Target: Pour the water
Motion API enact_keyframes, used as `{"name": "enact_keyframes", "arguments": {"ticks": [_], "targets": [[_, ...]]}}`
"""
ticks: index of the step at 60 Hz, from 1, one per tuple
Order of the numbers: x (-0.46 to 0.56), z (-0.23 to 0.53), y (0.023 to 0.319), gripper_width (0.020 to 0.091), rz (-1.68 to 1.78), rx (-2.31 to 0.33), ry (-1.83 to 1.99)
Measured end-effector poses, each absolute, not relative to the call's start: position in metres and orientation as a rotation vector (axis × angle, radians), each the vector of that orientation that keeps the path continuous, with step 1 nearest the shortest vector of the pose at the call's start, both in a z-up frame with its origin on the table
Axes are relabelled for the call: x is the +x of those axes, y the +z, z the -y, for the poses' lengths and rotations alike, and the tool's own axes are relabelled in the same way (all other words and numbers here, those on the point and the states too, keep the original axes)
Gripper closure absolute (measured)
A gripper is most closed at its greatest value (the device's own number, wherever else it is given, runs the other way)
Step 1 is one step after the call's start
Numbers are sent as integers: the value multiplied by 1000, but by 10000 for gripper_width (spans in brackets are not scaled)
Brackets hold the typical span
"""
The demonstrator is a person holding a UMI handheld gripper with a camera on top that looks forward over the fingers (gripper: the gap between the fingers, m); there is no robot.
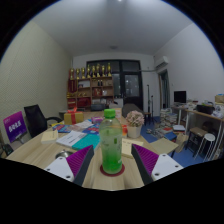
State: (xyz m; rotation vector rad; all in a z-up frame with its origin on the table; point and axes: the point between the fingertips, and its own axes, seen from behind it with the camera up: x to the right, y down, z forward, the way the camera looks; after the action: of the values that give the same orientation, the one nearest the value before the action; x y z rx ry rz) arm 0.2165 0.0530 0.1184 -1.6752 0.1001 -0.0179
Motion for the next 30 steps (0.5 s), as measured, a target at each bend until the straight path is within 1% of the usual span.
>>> {"name": "enact_keyframes", "arguments": {"ticks": [11, 24, 30], "targets": [[186, 48, 135, 265, -95, -1673, -11], [139, 161, 133, 269, -68, -1705, 17], [118, 204, 139, 272, -51, -1684, 27]]}}
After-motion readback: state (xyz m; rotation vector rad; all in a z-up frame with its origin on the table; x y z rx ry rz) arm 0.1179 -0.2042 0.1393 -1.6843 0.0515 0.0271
